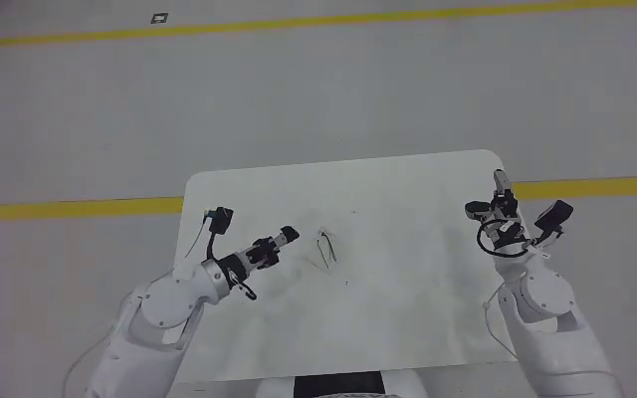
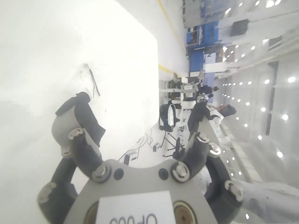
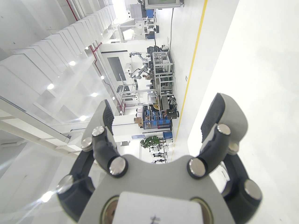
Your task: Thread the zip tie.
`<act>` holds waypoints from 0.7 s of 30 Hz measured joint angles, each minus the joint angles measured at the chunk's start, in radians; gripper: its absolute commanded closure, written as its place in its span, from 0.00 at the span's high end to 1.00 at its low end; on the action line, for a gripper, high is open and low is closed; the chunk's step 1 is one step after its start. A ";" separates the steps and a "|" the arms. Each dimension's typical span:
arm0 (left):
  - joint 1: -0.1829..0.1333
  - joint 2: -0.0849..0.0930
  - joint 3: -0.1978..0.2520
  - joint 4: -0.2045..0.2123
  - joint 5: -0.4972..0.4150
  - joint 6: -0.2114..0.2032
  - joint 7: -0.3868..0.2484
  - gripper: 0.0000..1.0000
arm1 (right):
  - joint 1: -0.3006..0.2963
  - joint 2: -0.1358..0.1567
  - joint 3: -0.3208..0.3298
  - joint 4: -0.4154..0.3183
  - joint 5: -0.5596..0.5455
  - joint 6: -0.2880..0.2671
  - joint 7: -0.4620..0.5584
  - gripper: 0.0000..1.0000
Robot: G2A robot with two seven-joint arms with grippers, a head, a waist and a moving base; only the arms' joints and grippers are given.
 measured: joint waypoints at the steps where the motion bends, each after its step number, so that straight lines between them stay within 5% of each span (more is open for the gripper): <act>1: -0.007 0.000 0.006 0.007 0.004 0.013 -0.002 1.00 | 0.000 0.000 0.000 0.000 0.000 0.000 0.000 1.00; 12: -0.019 0.001 0.017 0.008 0.009 0.013 0.003 1.00 | 0.000 0.000 0.000 0.000 0.000 0.000 0.000 1.00; 16: -0.072 0.006 0.057 -0.029 0.090 0.043 -0.056 1.00 | 0.000 0.000 0.000 0.000 0.000 0.000 0.000 1.00; 21: -0.164 0.012 0.134 -0.055 0.200 0.139 -0.178 1.00 | 0.000 0.000 0.000 0.000 0.000 0.000 0.000 1.00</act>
